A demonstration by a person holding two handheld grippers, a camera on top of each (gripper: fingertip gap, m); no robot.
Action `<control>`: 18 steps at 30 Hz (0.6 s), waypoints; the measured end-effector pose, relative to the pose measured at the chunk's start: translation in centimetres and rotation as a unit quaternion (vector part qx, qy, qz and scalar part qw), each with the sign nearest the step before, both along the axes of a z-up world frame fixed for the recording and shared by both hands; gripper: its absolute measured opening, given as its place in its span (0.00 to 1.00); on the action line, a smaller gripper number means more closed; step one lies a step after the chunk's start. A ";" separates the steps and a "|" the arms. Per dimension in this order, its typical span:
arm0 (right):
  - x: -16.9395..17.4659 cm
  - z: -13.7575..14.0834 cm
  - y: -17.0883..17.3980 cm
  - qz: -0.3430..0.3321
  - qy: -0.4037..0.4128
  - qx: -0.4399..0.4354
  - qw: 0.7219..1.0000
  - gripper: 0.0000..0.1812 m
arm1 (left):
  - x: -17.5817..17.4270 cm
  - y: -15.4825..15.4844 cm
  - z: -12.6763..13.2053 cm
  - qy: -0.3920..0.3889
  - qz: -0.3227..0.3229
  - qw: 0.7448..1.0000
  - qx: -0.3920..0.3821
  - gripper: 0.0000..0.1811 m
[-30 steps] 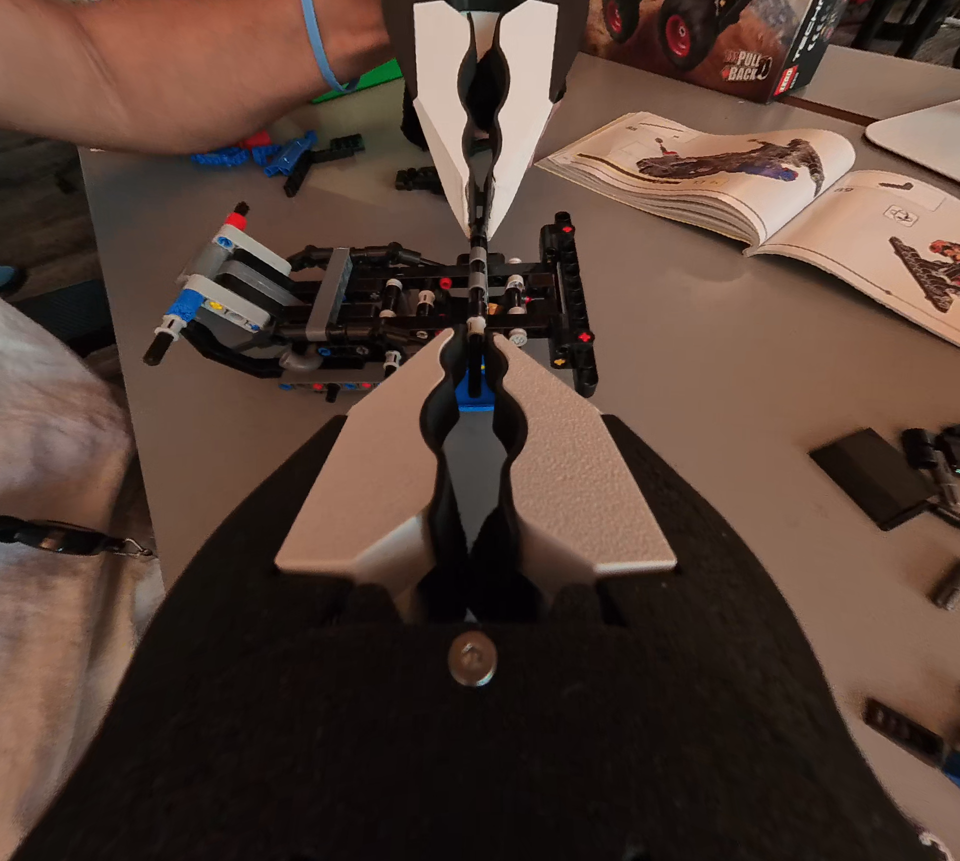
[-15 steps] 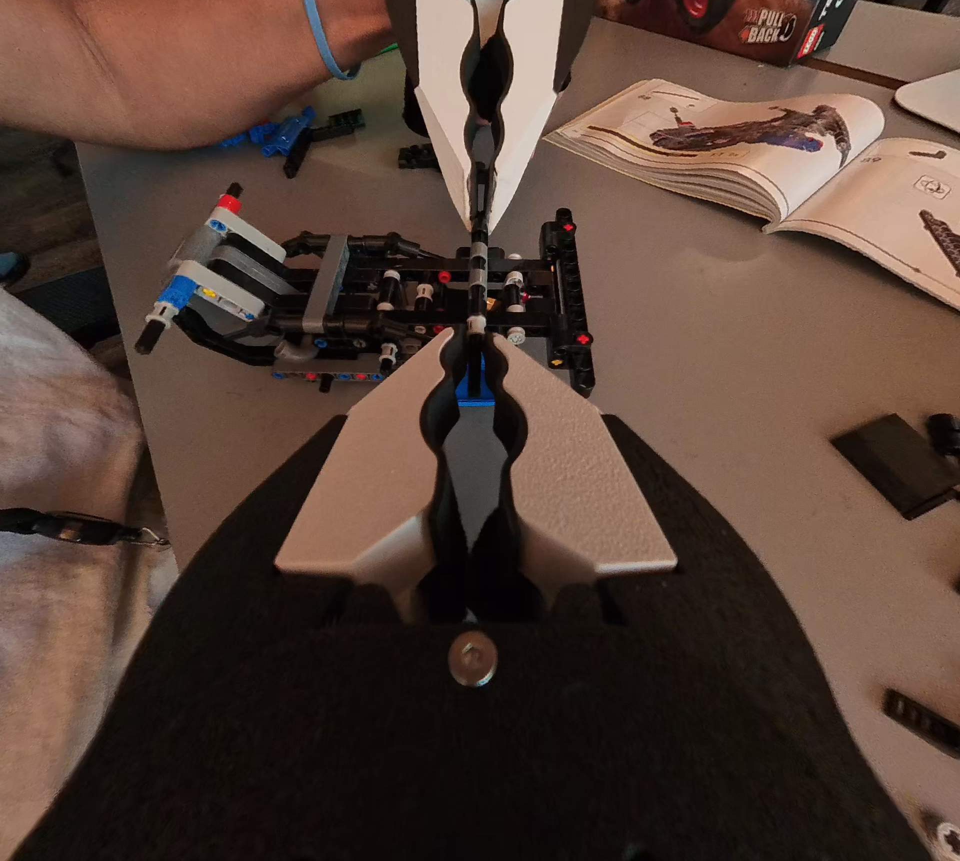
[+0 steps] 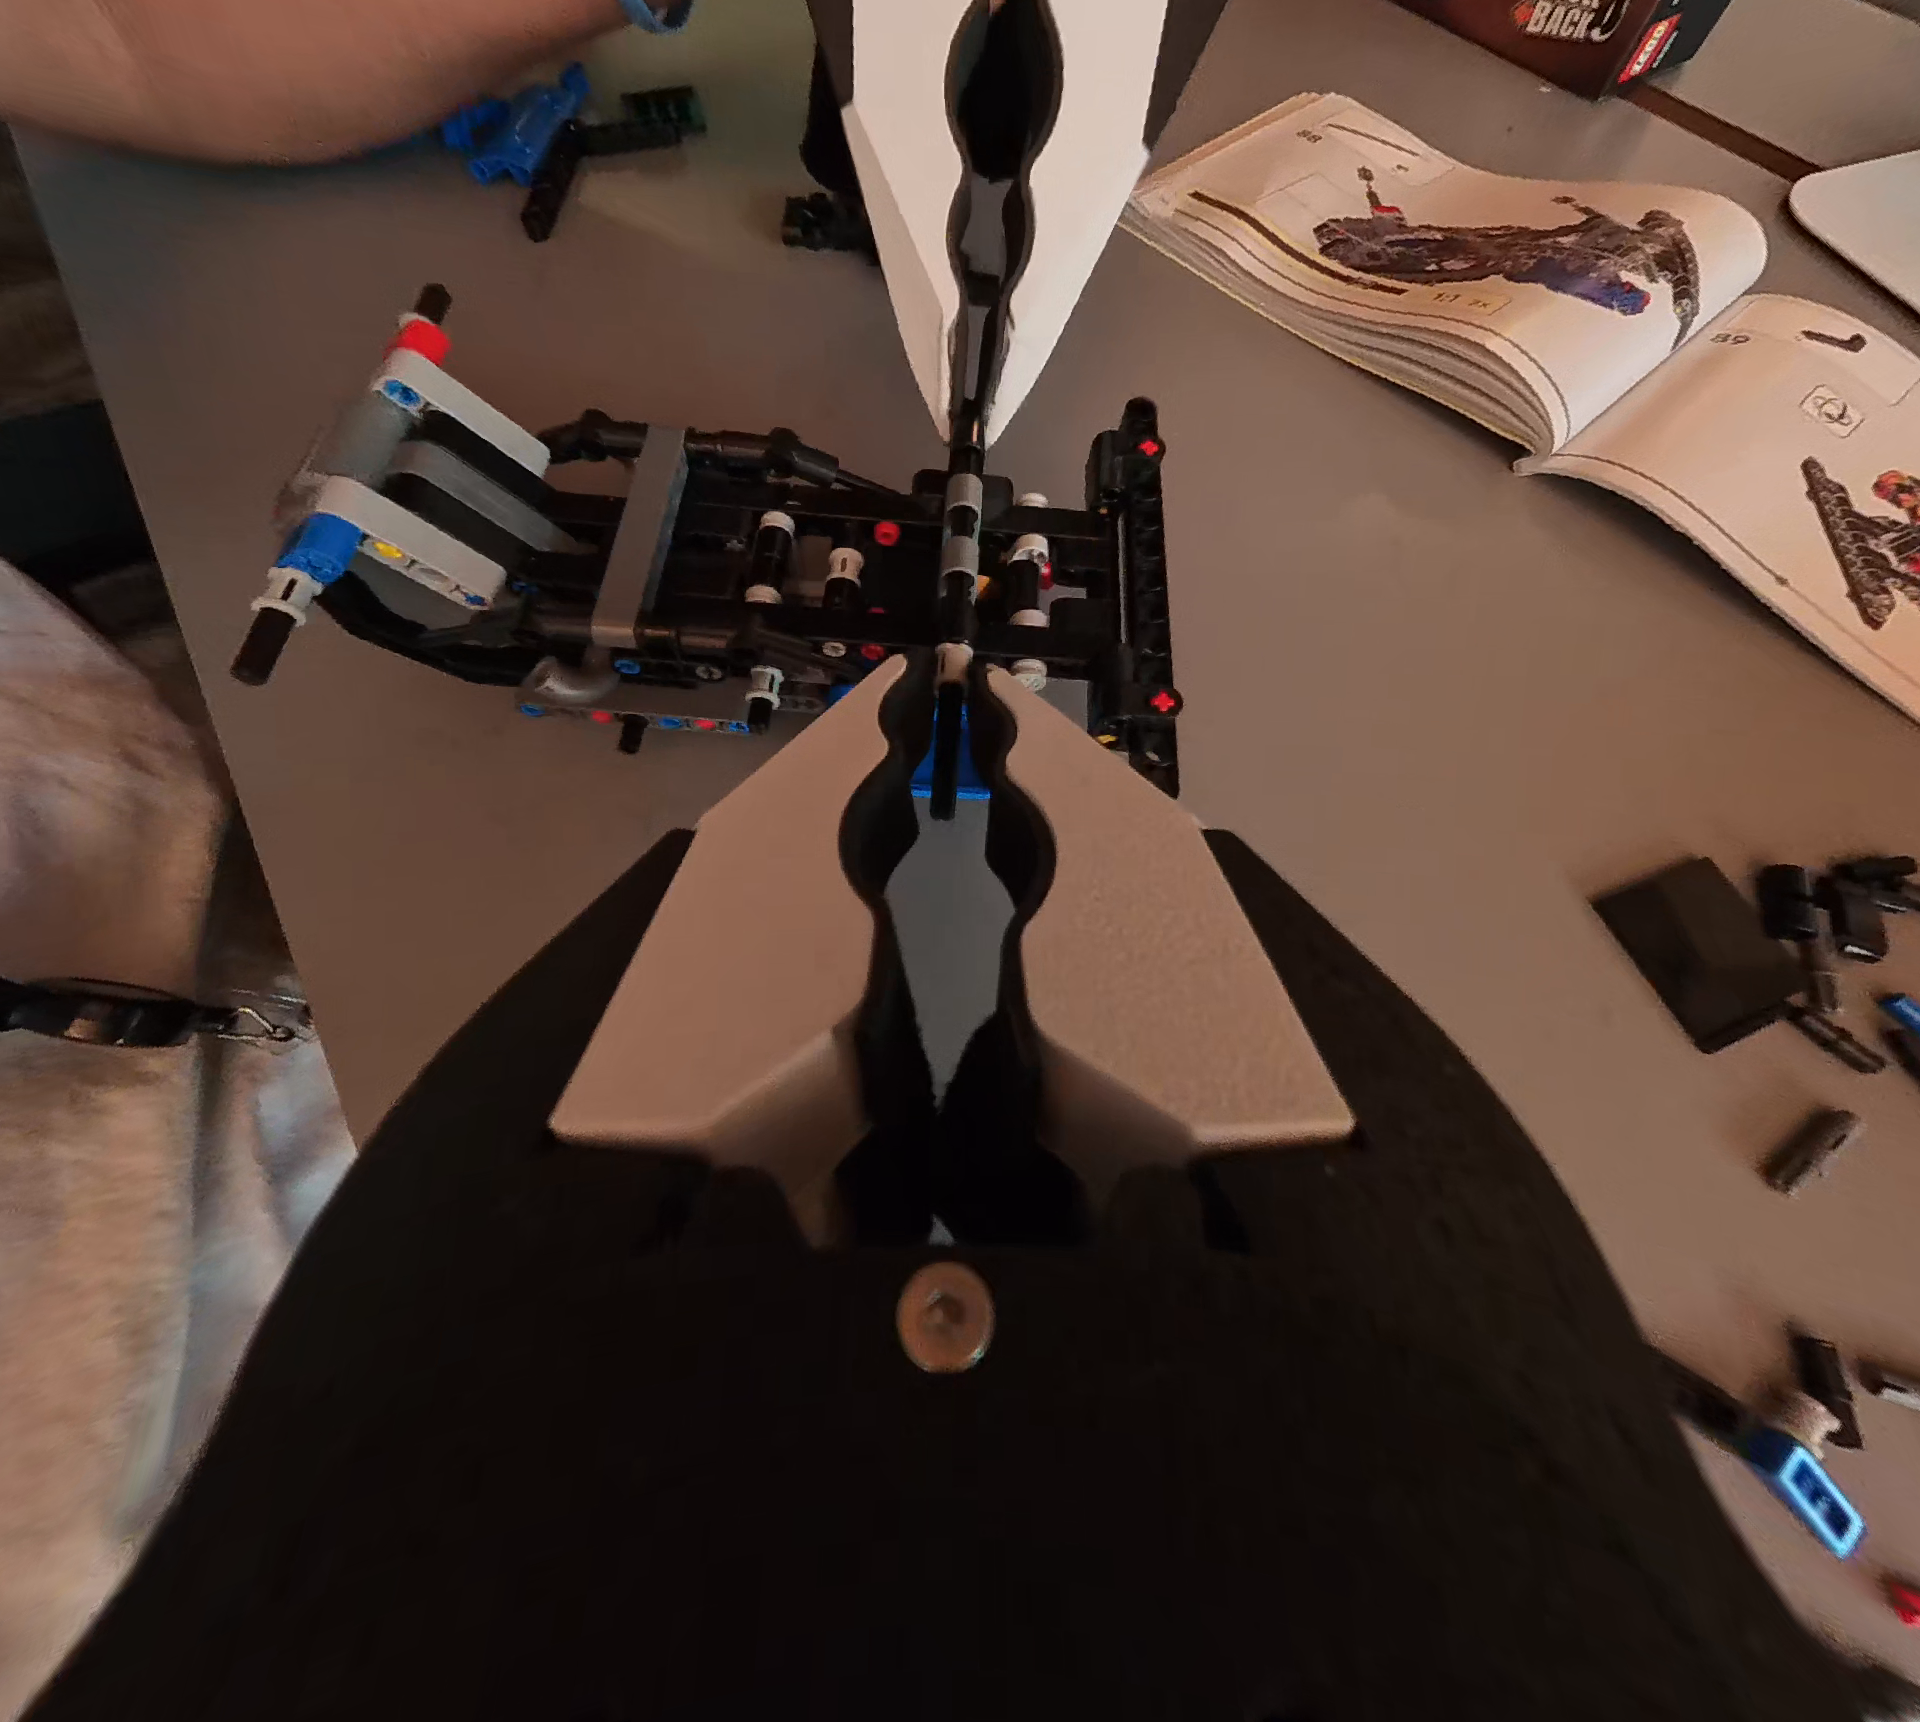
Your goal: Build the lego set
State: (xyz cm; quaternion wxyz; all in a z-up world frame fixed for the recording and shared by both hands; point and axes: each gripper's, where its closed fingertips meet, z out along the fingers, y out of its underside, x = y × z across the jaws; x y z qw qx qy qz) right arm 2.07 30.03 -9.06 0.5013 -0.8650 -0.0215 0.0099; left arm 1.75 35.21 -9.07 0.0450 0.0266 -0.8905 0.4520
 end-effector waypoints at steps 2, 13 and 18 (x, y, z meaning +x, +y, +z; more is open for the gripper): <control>-0.3 -0.2 0.0 0.002 0.011 0.003 1.000 0.03 | -0.1 0.0 -0.1 0.004 -0.003 1.000 -0.002 0.01; -0.3 -0.3 -0.5 0.001 0.034 0.008 0.999 0.03 | -0.2 -0.2 0.0 0.009 -0.007 1.000 -0.011 0.01; -0.4 -0.3 -0.6 0.001 0.029 0.004 1.000 0.03 | -0.3 -0.2 0.0 0.008 -0.008 1.000 -0.008 0.01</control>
